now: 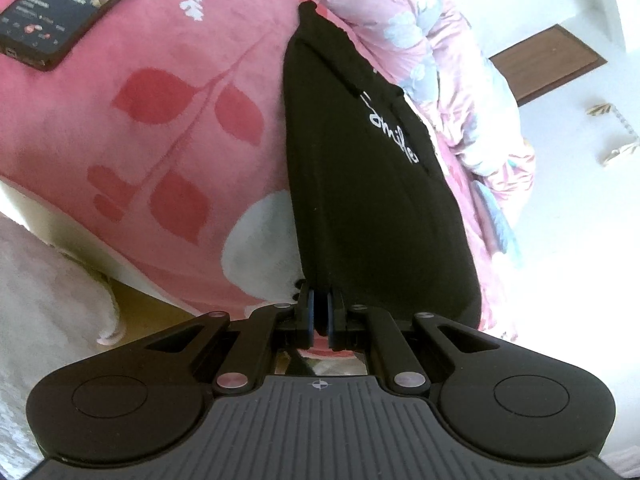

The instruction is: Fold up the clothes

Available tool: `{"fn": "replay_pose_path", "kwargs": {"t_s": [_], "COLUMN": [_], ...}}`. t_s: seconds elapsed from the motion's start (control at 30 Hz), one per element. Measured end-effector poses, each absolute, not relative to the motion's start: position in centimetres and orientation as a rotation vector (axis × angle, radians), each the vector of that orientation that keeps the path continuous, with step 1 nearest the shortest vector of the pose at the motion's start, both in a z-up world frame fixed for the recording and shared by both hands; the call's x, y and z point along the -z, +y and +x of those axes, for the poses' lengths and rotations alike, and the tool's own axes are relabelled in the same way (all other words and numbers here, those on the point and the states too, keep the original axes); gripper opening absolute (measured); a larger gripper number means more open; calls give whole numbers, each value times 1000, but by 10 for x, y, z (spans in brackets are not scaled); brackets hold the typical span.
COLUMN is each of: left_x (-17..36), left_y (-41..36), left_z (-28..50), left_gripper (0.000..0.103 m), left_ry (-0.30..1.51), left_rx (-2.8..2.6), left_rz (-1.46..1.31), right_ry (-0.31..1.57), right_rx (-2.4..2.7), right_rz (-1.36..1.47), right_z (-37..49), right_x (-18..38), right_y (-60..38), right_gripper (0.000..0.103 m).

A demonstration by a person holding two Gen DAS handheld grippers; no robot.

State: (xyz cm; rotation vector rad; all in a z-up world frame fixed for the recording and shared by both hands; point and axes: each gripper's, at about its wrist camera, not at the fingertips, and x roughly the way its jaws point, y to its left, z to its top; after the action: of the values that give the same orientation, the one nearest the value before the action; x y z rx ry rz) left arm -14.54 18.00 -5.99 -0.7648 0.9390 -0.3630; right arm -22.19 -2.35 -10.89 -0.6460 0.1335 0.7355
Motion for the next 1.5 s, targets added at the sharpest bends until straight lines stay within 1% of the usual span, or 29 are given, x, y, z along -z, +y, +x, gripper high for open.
{"fn": "replay_pose_path", "kwargs": {"t_s": [0.07, 0.1, 0.13, 0.17, 0.3, 0.57, 0.7, 0.77, 0.9, 0.93, 1.03, 1.27, 1.37, 1.43, 1.47, 1.5], "left_x": [61, 62, 62, 63, 68, 80, 84, 83, 77, 76, 82, 95, 100, 103, 105, 106], "left_y": [179, 180, 180, 181, 186, 185, 182, 183, 189, 190, 190, 177, 172, 171, 170, 168], "left_z": [-145, -145, -145, -144, -142, -129, -121, -120, -125, -126, -123, -110, -104, -101, -100, -99], "left_gripper": [4, 4, 4, 4, 6, 10, 15, 18, 38, 41, 43, 44, 42, 32, 30, 22], "left_ry": [942, 943, 944, 945, 943, 958, 966, 964, 928, 927, 965, 1018, 1033, 1045, 1050, 1053], "left_rx": [363, 362, 361, 360, 347, 335, 336, 337, 333, 328, 312, 356, 364, 370, 372, 375], "left_rz": [-776, -787, -799, -811, -894, -926, -941, -954, -966, -964, -963, -954, -938, -936, -936, -935], "right_ry": [149, 160, 171, 182, 207, 220, 220, 218, 215, 214, 212, 210, 203, 200, 199, 210], "right_rx": [-730, -725, -723, -721, -726, -743, -747, -749, -753, -754, -756, -764, -765, -768, -770, -779], "right_rz": [-620, -603, -585, -566, -512, -495, -495, -497, -502, -504, -507, -515, -507, -497, -492, -478], "right_z": [-217, -214, -211, -208, -201, -199, -198, -200, -203, -203, -205, -209, -210, -209, -209, -208], "right_x": [106, 105, 103, 101, 95, 93, 92, 92, 93, 93, 93, 94, 93, 91, 91, 89], "right_y": [-26, -27, -29, -31, -37, -38, -39, -38, -38, -38, -37, -36, -36, -38, -38, -40], "right_gripper": [20, 9, 4, 3, 1, 1, 1, 1, 1, 1, 1, 1, 1, 1, 1, 1]}}
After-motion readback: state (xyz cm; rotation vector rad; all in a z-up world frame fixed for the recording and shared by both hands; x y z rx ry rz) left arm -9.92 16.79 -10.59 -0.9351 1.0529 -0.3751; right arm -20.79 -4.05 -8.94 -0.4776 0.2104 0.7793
